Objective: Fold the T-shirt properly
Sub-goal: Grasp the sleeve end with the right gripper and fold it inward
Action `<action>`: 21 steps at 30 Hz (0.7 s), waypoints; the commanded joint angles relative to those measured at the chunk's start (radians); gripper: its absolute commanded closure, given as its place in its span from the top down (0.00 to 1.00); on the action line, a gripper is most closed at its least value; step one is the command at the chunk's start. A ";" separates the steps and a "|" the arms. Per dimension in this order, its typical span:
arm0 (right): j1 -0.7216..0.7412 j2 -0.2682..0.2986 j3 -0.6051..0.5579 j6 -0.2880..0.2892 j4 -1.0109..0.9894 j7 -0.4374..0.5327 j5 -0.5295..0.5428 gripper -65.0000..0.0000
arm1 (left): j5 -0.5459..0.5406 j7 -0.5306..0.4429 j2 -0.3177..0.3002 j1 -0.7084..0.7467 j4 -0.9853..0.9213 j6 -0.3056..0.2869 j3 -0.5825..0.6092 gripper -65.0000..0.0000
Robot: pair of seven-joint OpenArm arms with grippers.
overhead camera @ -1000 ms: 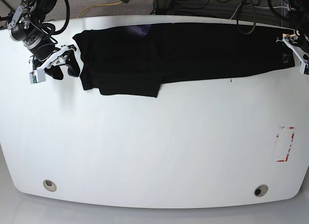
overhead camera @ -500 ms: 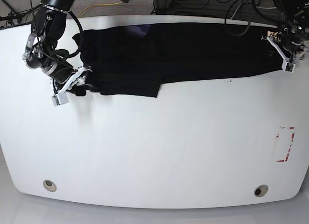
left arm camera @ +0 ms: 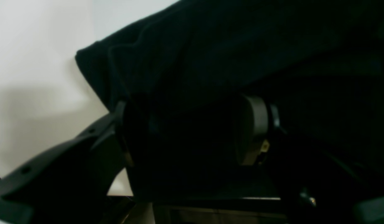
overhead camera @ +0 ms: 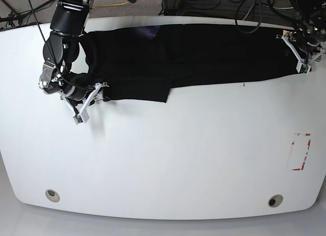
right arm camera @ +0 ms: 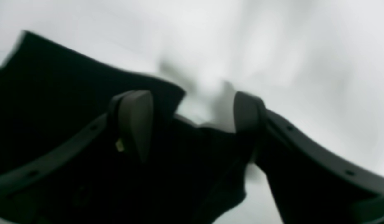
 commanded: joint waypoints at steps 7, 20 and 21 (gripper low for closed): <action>0.036 -0.016 -0.101 0.007 -0.019 0.028 -0.032 0.60 | -0.005 -0.014 -0.016 -0.004 0.012 0.002 -0.003 0.59; 0.035 -0.039 -0.101 0.006 -0.039 0.028 -0.031 0.08 | -0.005 -0.014 -0.015 -0.006 0.012 0.002 -0.002 0.59; 0.035 -0.039 -0.101 0.006 -0.037 0.028 -0.026 0.01 | -0.005 -0.014 -0.015 -0.006 0.012 0.002 -0.002 0.59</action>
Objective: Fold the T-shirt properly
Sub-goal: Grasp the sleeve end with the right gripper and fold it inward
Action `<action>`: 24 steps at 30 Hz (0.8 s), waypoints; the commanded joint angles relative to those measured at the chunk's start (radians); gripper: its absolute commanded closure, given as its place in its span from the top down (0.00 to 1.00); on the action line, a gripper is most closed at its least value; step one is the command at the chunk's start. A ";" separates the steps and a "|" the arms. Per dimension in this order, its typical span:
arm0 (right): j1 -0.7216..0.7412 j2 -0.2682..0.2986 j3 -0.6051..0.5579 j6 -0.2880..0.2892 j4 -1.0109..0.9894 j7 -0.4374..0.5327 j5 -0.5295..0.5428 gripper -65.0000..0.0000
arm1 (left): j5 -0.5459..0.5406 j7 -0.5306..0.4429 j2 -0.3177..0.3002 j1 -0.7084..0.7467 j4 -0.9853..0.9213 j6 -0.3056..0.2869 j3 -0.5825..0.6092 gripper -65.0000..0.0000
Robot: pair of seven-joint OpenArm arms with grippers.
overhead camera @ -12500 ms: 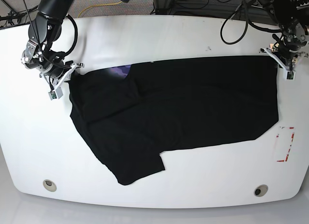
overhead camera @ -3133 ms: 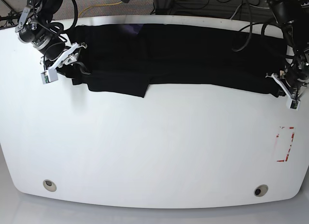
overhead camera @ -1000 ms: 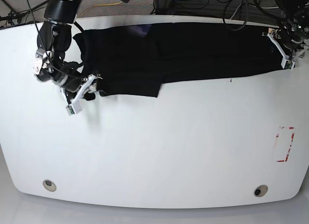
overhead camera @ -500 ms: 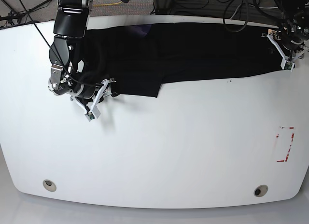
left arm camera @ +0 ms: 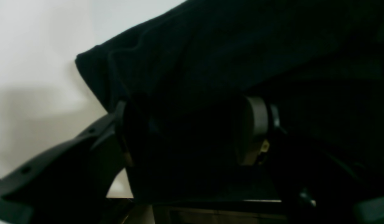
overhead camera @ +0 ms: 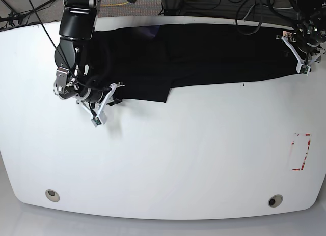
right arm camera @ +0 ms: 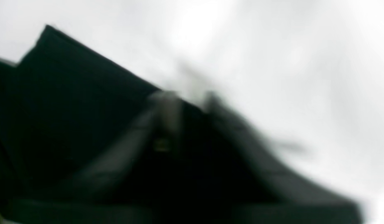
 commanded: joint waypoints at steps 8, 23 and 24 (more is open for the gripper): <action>-0.056 0.005 0.007 0.006 0.239 -0.010 0.015 0.00 | -0.005 -0.014 -0.013 -0.002 0.014 0.002 -0.003 0.59; -0.351 0.013 0.103 0.006 0.580 -0.050 0.284 0.00 | -0.007 -0.017 -0.013 -0.004 -0.078 0.002 -0.003 0.59; -0.369 0.013 0.119 0.006 0.586 -0.050 0.299 0.00 | -0.007 -0.017 -0.013 -0.004 -0.085 0.002 -0.002 0.59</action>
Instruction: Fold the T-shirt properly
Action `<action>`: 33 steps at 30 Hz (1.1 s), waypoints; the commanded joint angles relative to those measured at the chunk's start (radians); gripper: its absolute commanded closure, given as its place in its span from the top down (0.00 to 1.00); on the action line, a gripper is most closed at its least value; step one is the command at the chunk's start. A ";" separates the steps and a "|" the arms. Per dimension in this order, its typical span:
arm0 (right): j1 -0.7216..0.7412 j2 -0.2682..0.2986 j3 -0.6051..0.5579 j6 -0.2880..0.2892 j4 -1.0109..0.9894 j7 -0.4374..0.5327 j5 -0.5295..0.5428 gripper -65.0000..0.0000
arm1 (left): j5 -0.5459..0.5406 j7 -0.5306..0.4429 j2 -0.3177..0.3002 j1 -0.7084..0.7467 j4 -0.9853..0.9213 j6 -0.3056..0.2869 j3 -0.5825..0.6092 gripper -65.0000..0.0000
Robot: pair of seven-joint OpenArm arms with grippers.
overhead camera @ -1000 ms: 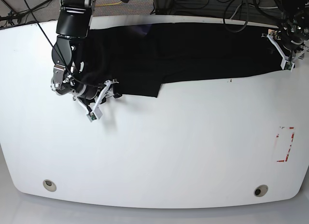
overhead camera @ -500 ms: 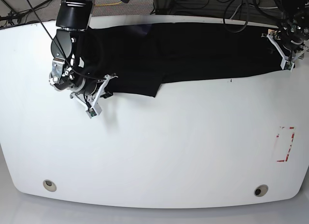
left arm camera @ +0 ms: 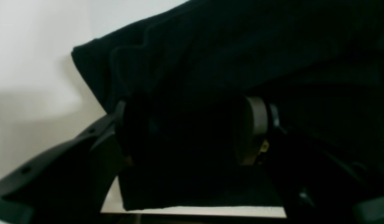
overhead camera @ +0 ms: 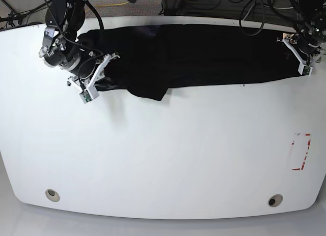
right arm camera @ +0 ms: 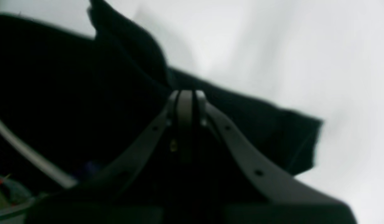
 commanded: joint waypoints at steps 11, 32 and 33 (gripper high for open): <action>-0.174 0.014 0.122 0.003 0.040 0.026 0.218 0.00 | 0.029 0.028 -0.009 -0.027 -0.011 -0.001 0.004 0.59; -0.301 0.034 0.300 0.028 0.063 0.059 0.242 0.70 | 0.023 0.030 -0.010 -0.036 0.001 -0.001 0.000 0.59; -0.298 0.034 0.297 0.055 0.065 0.059 0.258 0.70 | 0.021 0.030 -0.010 -0.036 0.002 -0.001 -0.002 0.59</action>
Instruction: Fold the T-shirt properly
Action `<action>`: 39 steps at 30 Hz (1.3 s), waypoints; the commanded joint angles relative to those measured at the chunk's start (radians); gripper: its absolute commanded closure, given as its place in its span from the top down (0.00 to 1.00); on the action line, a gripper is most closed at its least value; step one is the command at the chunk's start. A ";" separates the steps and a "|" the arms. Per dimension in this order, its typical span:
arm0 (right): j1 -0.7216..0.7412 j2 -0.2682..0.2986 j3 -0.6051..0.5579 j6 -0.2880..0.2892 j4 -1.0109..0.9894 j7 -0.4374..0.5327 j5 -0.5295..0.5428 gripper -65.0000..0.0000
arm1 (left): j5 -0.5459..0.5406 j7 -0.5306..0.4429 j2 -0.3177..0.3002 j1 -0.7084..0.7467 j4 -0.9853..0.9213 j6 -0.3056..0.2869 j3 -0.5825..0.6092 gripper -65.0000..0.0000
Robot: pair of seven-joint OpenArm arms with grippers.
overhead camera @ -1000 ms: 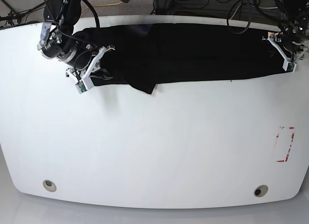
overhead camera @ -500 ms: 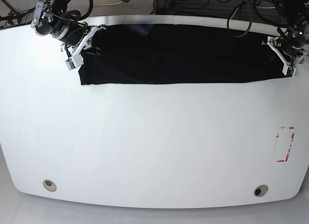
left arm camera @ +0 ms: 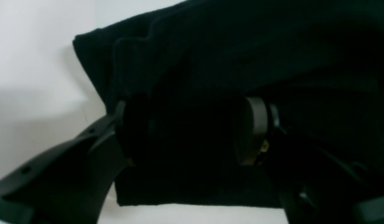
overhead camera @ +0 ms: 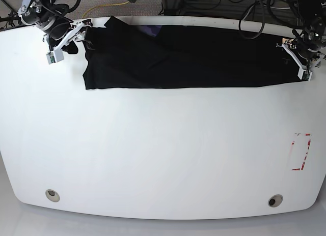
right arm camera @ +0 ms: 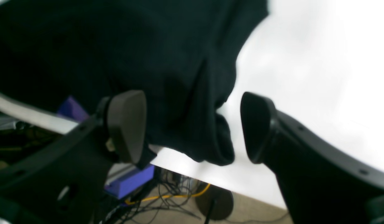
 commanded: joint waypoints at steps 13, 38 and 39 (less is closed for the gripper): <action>0.054 -0.023 -0.203 0.060 -0.064 0.014 0.176 0.70 | -0.308 0.175 -0.043 -0.038 0.084 -0.001 -0.133 0.60; 0.191 0.023 -0.206 0.060 -0.255 0.017 0.167 0.70 | -0.550 0.279 -0.178 -0.041 -0.263 -0.001 -0.238 0.86; 0.191 0.023 -0.206 0.060 -0.255 0.017 0.167 0.70 | -0.550 0.275 -0.177 -0.043 -0.269 -0.001 -0.234 0.86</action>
